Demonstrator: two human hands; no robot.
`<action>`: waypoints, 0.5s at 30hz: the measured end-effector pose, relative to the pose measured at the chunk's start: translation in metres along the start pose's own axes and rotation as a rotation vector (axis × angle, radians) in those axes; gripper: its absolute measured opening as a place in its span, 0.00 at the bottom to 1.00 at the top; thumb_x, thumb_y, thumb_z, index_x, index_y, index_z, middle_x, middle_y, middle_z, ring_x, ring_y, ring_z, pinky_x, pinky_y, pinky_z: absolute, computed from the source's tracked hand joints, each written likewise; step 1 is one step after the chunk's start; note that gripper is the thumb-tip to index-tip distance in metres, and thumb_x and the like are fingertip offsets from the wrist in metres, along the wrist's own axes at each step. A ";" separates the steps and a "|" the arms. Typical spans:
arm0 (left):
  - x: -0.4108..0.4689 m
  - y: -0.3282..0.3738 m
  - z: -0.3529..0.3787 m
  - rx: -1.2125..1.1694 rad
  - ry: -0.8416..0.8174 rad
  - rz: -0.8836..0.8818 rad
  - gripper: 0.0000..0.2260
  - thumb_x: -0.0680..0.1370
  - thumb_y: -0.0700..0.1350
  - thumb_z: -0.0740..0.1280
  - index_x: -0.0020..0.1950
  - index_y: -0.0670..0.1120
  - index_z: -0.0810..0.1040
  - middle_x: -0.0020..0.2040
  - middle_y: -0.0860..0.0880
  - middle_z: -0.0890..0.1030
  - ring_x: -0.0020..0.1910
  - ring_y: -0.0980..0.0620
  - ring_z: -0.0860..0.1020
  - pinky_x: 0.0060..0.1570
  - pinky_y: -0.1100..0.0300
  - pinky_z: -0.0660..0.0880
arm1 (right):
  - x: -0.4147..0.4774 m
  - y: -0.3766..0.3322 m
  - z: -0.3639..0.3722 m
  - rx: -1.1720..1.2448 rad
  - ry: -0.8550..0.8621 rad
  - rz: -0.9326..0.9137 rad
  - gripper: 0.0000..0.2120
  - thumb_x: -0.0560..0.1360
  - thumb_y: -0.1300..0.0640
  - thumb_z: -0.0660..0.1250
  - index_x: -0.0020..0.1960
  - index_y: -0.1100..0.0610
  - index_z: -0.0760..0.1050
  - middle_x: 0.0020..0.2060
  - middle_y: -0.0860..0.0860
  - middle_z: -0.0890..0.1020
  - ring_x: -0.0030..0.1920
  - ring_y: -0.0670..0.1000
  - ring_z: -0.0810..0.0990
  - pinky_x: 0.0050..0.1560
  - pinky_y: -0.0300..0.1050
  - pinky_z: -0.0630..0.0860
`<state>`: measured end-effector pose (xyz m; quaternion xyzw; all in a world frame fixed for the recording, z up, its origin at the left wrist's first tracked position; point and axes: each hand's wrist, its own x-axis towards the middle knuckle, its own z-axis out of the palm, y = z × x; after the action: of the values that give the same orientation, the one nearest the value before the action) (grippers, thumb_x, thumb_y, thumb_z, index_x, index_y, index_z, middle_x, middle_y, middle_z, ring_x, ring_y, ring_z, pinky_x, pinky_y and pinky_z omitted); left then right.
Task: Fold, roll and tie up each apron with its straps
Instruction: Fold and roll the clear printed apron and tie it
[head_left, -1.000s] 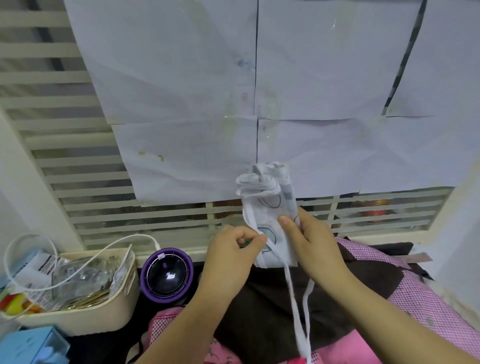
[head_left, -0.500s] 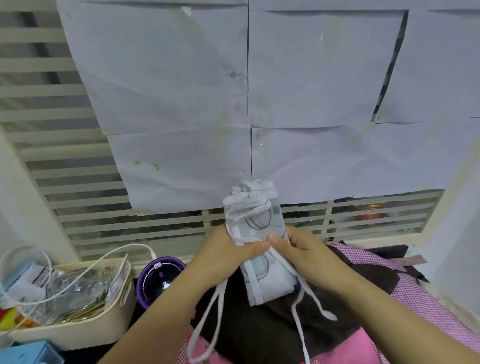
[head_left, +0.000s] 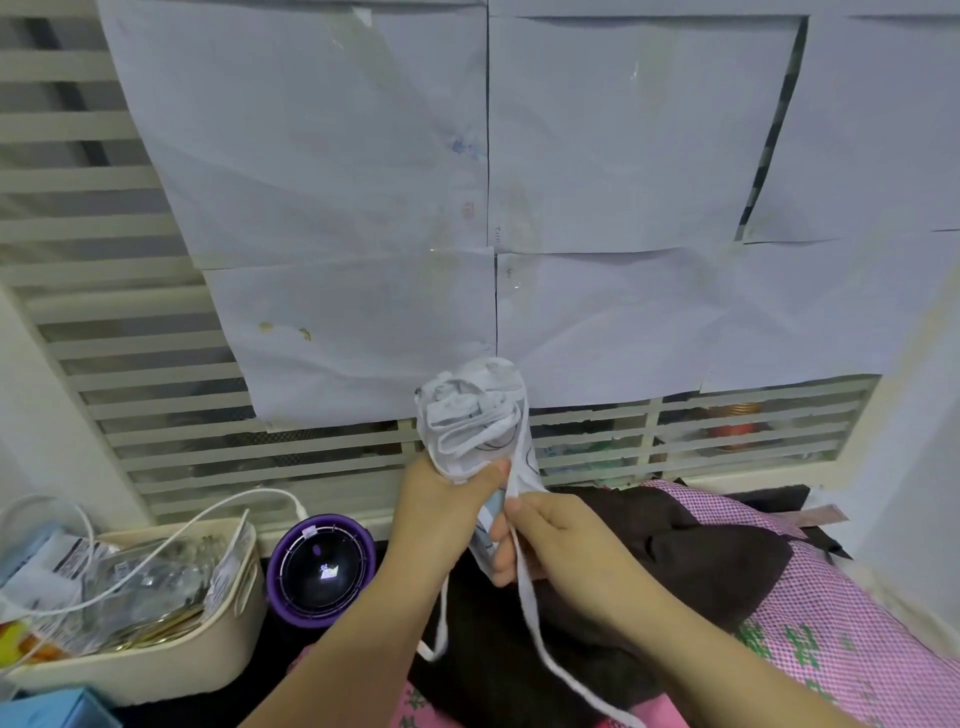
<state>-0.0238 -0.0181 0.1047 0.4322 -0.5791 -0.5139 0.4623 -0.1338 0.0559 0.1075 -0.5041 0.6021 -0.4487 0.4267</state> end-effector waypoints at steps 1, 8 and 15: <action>-0.002 0.001 0.000 -0.009 -0.002 -0.012 0.02 0.73 0.41 0.73 0.44 0.45 0.81 0.37 0.48 0.84 0.39 0.48 0.82 0.40 0.59 0.77 | 0.001 0.000 0.001 0.080 -0.013 0.036 0.18 0.83 0.58 0.55 0.41 0.62 0.78 0.32 0.56 0.81 0.33 0.51 0.80 0.44 0.45 0.79; -0.008 0.015 0.008 0.037 0.020 -0.133 0.10 0.78 0.42 0.67 0.37 0.46 0.73 0.35 0.47 0.77 0.36 0.51 0.76 0.42 0.60 0.73 | 0.002 0.005 0.002 -0.184 0.007 -0.060 0.17 0.79 0.49 0.63 0.36 0.53 0.82 0.32 0.56 0.77 0.37 0.47 0.71 0.41 0.41 0.67; -0.013 0.012 0.008 -0.470 -0.045 -0.370 0.18 0.72 0.45 0.72 0.59 0.37 0.79 0.52 0.40 0.83 0.50 0.42 0.82 0.53 0.49 0.79 | 0.007 0.019 0.006 -0.391 0.355 -0.340 0.08 0.72 0.48 0.72 0.34 0.45 0.80 0.30 0.45 0.71 0.34 0.47 0.72 0.42 0.48 0.73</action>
<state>-0.0294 -0.0028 0.1149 0.4001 -0.3656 -0.7189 0.4353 -0.1334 0.0497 0.0874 -0.5839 0.6491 -0.4703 0.1287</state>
